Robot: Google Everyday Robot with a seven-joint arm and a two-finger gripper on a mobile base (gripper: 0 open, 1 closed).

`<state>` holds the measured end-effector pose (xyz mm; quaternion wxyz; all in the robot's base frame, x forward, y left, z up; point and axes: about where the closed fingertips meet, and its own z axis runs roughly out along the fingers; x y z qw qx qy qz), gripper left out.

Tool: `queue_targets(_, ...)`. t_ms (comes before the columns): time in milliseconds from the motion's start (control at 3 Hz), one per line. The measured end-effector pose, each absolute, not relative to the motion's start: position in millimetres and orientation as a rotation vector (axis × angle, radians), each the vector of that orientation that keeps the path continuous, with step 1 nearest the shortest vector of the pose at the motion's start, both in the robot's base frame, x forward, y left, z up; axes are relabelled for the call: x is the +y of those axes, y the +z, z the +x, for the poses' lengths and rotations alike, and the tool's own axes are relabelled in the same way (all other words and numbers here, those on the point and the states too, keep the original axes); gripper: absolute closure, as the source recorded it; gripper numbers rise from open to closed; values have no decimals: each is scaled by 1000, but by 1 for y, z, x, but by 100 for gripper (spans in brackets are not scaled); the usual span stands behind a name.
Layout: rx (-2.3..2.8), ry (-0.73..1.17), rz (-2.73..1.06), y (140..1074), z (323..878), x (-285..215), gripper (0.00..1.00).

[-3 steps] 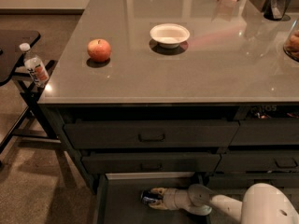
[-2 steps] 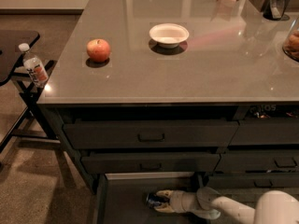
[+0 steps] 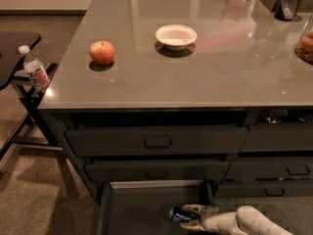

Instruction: Pick pepsi can from bottom drawer and place on counter

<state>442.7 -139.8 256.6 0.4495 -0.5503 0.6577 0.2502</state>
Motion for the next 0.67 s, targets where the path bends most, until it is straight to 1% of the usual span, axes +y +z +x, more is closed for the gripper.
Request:
queue_targets(333,1591,553,-1366,324,439,-182,100)
queue_targets(667,1582,471,-1417,400,461,-207,100)
